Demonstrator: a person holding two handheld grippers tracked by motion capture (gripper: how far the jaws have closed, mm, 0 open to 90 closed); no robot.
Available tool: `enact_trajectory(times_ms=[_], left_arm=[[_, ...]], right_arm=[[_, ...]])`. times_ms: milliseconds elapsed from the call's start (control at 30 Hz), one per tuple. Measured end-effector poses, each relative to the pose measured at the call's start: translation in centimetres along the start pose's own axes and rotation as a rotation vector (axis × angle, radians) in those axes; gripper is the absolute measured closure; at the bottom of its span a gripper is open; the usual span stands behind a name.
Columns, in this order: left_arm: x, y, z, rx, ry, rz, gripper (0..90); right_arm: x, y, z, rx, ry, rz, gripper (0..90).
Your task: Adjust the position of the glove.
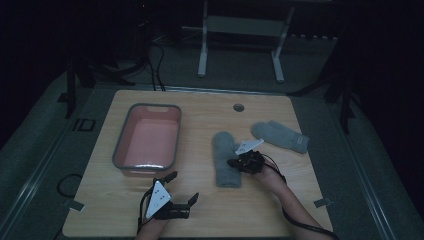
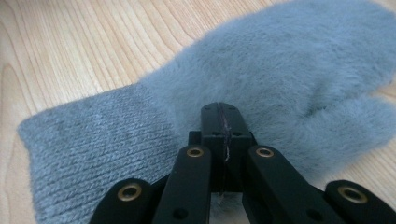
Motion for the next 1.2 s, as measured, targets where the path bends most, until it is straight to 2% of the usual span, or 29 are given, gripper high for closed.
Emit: enact_trajectory(times_ms=[100, 167, 233, 267, 367, 467, 500, 533, 567, 600, 633, 667, 767, 1000, 1100, 1200], left_arm=[[0.0, 0.0, 0.0, 0.000, -0.001, -0.001, 2.7], [0.0, 0.0, 0.0, 0.001, -0.001, 0.000, 2.7], [0.0, 0.0, 0.0, -0.001, -0.002, -0.001, 2.7], [0.0, 0.0, 0.0, -0.002, -0.003, -0.001, 2.7], [0.0, 0.0, 0.0, -0.003, -0.002, -0.002, 2.7], [0.0, 0.0, 0.0, 0.000, -0.001, -0.003, 2.7], [0.0, 0.0, 0.0, 0.001, -0.001, -0.004, 2.7], [0.0, 0.0, 0.0, 0.001, -0.001, -0.004, 2.7], [0.0, 0.0, 0.0, 0.001, 0.000, -0.004, 2.7], [0.0, 0.0, 0.0, -0.001, 0.000, -0.004, 2.7], [0.0, 0.0, 0.0, -0.004, -0.001, -0.004, 2.7], [0.0, 0.1, 0.0, -0.005, -0.001, -0.004, 2.7], [0.0, 0.0, 0.0, -0.002, -0.001, -0.003, 2.7], [0.0, 0.0, 0.0, 0.001, -0.003, -0.003, 2.7], [0.0, 0.0, 0.0, 0.004, -0.002, -0.004, 2.7], [0.0, 0.0, 0.0, 0.004, -0.002, -0.004, 2.7]], right_arm=[[-0.1, 0.0, 0.0, -0.038, 0.006, -0.007, 90.0], [-0.1, 0.0, 0.0, -0.103, 0.011, -0.014, 90.0], [-0.2, -0.2, 0.1, -0.108, 0.023, -0.044, 90.0], [-0.2, -0.2, 0.1, -0.122, 0.025, -0.047, 90.0], [0.1, -0.3, 0.3, -0.126, 0.043, -0.038, 89.0], [1.7, -0.6, 0.8, -0.115, 0.100, -0.017, 76.2], [2.3, -0.5, 1.0, -0.108, 0.117, -0.021, 67.1], [3.0, -0.2, 1.1, -0.128, 0.138, -0.027, 59.0], [3.8, 0.2, 1.1, -0.152, 0.160, -0.021, 50.0], [4.4, 0.6, 1.0, -0.163, 0.171, -0.020, 47.4], [4.9, 1.2, 0.6, -0.160, 0.157, -0.027, 43.8], [5.6, 2.0, 0.2, -0.173, 0.161, -0.060, 37.0], [6.8, 3.3, -0.8, -0.184, 0.177, -0.063, 29.1], [9.9, 7.8, -4.0, -0.251, 0.227, -0.145, 31.7], [10.4, 10.1, -5.4, -0.273, 0.208, -0.167, 35.1], [10.7, 12.1, -6.5, -0.291, 0.199, -0.160, 41.9]])
Point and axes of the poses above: each handheld gripper's, and its own axes: x roughly backward along the jaws, z roughly out of its top, y roughly to its right, the point moved 8 cm from there along -x, roughly forward along the jaws, and after that the axes turned 14 degrees about -y, right-handed, at the moved point
